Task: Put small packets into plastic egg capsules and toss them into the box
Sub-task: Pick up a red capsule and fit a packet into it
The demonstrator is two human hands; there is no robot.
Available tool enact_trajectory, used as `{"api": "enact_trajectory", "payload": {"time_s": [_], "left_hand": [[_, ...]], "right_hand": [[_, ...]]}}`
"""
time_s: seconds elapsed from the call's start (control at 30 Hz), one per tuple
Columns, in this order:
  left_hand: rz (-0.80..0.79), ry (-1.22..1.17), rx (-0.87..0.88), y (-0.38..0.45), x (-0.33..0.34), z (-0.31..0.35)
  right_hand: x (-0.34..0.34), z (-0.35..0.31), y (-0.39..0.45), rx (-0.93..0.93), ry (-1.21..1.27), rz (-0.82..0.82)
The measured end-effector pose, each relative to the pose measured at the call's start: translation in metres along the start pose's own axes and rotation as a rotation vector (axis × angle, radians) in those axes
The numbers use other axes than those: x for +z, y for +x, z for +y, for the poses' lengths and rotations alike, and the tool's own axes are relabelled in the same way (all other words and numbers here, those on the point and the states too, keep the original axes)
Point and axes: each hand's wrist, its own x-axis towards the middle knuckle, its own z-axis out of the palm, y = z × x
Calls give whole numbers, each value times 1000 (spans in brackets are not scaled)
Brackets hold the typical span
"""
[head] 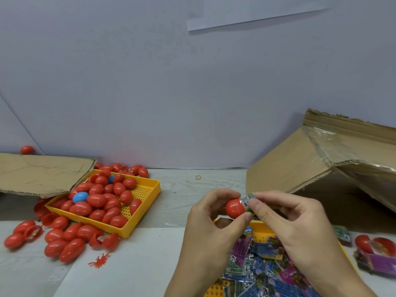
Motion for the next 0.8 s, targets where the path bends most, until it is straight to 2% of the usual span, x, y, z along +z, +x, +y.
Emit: {"api": "enact_trajectory", "payload": {"time_s": [0.3,0.53,0.7,0.8], "left_hand": [[8,58,-28,0,1,2],[10,113,-34,-2,1,2],[3,139,29,-2,1,1],[48,51,12,-1,2,1]], "right_hand": [[-2,0,2,61,79,2],[-3,2,2,49,14,-16],[-3,3,2,22,-90,-37],[0,-1,-3,-27,-130,-43]]}}
